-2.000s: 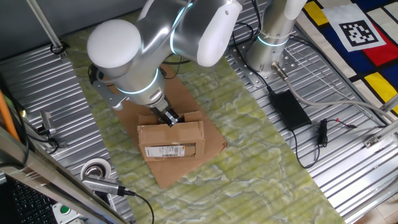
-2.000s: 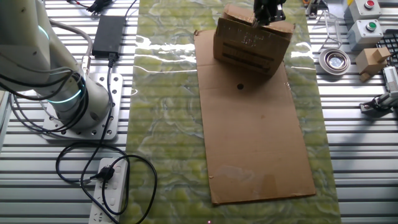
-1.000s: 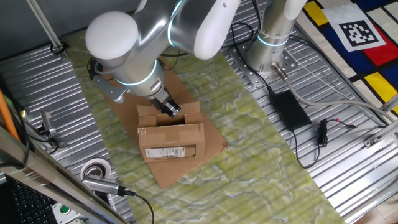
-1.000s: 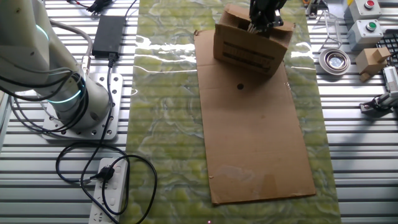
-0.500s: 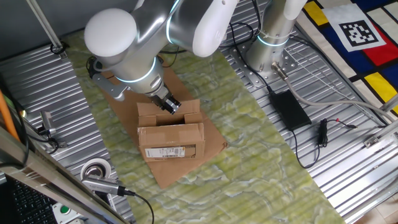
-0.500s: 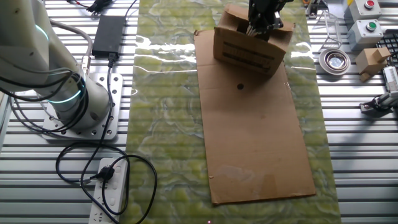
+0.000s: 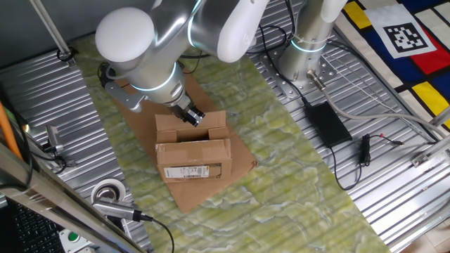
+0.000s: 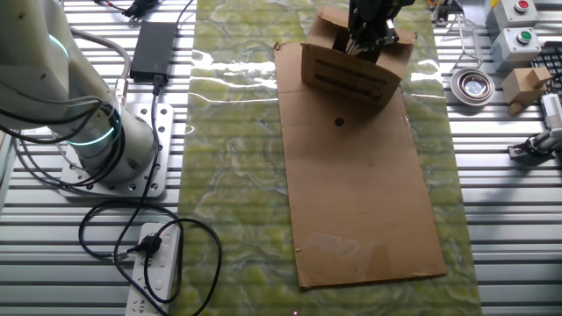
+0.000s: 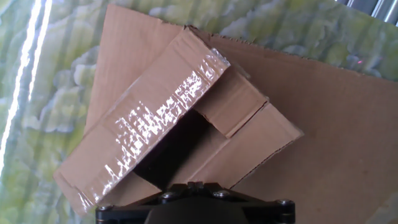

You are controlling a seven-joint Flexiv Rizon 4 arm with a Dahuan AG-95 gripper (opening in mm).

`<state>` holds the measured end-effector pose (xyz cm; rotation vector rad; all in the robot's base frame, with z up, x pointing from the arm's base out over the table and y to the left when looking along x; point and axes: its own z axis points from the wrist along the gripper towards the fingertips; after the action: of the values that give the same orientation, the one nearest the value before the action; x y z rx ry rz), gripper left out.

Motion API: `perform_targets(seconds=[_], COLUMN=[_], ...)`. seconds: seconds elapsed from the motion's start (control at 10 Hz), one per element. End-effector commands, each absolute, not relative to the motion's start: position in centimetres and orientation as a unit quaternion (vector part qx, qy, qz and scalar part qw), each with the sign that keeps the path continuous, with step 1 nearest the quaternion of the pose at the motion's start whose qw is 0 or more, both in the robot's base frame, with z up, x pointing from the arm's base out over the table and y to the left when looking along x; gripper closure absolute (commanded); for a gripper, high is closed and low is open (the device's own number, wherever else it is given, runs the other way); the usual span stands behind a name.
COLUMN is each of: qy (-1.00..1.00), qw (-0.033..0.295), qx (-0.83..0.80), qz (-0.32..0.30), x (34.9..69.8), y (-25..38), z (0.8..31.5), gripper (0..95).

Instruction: Open a box

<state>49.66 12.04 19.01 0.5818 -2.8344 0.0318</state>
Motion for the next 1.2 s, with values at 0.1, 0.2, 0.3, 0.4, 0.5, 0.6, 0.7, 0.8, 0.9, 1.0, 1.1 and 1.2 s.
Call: perform_targets(seconds=[0.1, 0.2, 0.3, 0.4, 0.5, 0.6, 0.7, 0.8, 0.9, 1.0, 1.1, 1.2], qy=[-0.971, -0.969, -0.969, -0.968, -0.968, -0.967, -0.967, -0.966, -0.966, -0.965, -0.965, -0.965], qw=[0.124, 0.125, 0.125, 0.124, 0.124, 0.124, 0.123, 0.123, 0.122, 0.122, 0.122, 0.122], qx=[0.204, 0.211, 0.214, 0.217, 0.218, 0.222, 0.224, 0.225, 0.228, 0.23, 0.232, 0.233], qz=[0.012, 0.013, 0.012, 0.012, 0.012, 0.012, 0.012, 0.012, 0.012, 0.011, 0.012, 0.011], x=[49.6, 49.6, 49.6, 49.6, 49.6, 49.7, 49.7, 49.7, 49.7, 49.8, 49.8, 49.8], y=[11.9, 11.6, 11.5, 11.4, 11.4, 11.3, 11.2, 11.2, 11.1, 11.1, 11.0, 11.0], z=[19.0, 18.9, 18.8, 18.7, 18.6, 18.3, 18.2, 18.1, 17.9, 17.8, 17.5, 17.5], gripper=[95.0, 95.0, 95.0, 95.0, 95.0, 95.0, 95.0, 95.0, 95.0, 95.0, 95.0, 95.0])
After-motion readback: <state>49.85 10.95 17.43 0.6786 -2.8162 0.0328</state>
